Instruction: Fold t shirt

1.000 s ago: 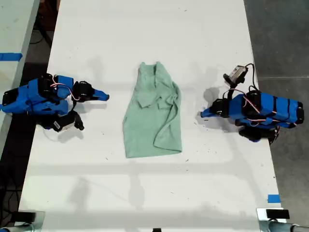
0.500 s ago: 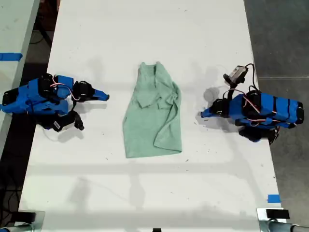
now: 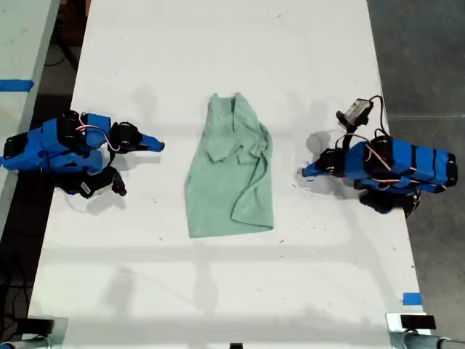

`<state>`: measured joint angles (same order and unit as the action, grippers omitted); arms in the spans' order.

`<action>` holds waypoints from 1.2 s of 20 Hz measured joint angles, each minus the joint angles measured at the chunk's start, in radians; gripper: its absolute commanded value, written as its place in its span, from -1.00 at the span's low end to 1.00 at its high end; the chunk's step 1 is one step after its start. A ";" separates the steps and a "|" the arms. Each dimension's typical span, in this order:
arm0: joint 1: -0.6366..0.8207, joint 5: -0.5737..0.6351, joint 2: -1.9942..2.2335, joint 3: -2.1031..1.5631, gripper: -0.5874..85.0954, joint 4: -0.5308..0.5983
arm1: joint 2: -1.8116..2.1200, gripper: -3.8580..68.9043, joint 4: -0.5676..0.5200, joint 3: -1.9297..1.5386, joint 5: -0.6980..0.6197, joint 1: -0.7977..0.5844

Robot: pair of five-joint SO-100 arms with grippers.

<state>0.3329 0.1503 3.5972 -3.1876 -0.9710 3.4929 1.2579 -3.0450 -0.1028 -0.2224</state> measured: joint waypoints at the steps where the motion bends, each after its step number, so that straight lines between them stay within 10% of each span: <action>1: 0.000 0.000 0.000 0.000 -0.99 0.000 | 0.000 -0.86 0.000 0.000 0.000 0.000; 24: 0.000 0.000 0.000 0.000 -0.99 0.000 | 0.000 -0.86 0.025 0.000 0.026 0.000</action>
<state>0.3329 0.1503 3.5972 -3.1876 -0.9710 3.4929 1.2824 -3.0450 -0.0767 -0.2224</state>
